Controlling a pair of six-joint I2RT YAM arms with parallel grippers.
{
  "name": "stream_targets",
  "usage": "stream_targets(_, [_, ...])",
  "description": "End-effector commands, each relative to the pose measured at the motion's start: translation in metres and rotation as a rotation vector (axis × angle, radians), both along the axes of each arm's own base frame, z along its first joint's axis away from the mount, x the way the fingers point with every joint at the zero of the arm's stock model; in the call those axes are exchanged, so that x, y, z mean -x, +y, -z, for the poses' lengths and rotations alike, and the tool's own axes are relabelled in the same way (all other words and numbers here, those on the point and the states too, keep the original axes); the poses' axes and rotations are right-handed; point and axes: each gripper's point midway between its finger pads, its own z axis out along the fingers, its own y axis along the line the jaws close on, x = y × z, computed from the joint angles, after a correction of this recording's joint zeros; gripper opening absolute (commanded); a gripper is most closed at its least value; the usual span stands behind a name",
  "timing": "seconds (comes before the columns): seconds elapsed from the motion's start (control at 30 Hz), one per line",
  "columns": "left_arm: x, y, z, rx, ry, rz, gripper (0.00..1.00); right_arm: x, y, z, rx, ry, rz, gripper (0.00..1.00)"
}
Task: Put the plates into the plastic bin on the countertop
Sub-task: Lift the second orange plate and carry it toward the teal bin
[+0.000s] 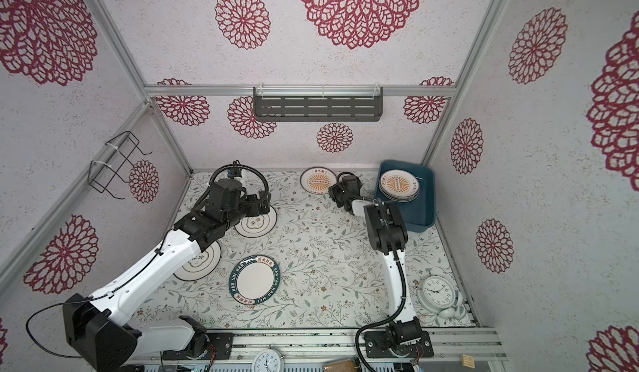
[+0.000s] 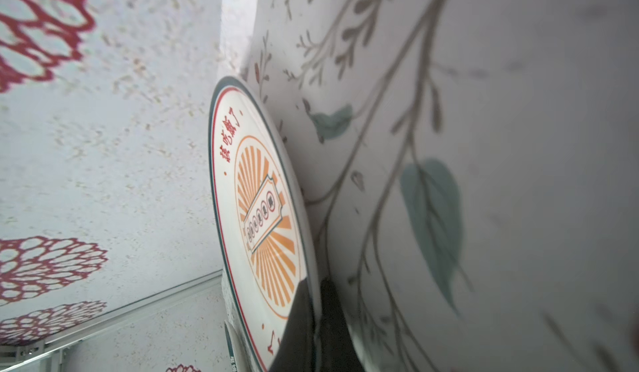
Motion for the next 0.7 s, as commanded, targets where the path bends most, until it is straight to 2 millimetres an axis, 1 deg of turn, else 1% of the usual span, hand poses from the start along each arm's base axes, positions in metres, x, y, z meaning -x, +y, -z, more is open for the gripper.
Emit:
stream_targets(0.0, [-0.002, -0.008, -0.004, 0.023, -0.020, 0.033, 0.97, 0.019, 0.005, -0.063, 0.019, -0.102, -0.069, 0.00])
stream_targets(0.17, [-0.011, -0.021, 0.000, 0.032, -0.009, 0.078, 0.97, 0.069, -0.002, -0.080, 0.078, -0.075, -0.114, 0.00])
stream_targets(0.3, [-0.020, -0.035, 0.008, 0.037, 0.023, 0.116, 0.97, 0.102, -0.005, -0.094, 0.097, -0.076, -0.129, 0.00])
stream_targets(0.43, [-0.028, -0.052, 0.012, 0.049, 0.043, 0.177, 0.97, 0.123, -0.011, -0.107, 0.098, -0.095, -0.122, 0.00])
stream_targets(0.5, [-0.032, -0.061, 0.014, 0.053, 0.051, 0.212, 0.97, 0.132, -0.018, -0.111, 0.108, -0.099, -0.105, 0.00])
stream_targets(0.67, [-0.043, -0.083, 0.017, 0.065, 0.068, 0.295, 0.97, 0.146, -0.031, -0.131, 0.135, -0.127, -0.082, 0.00])
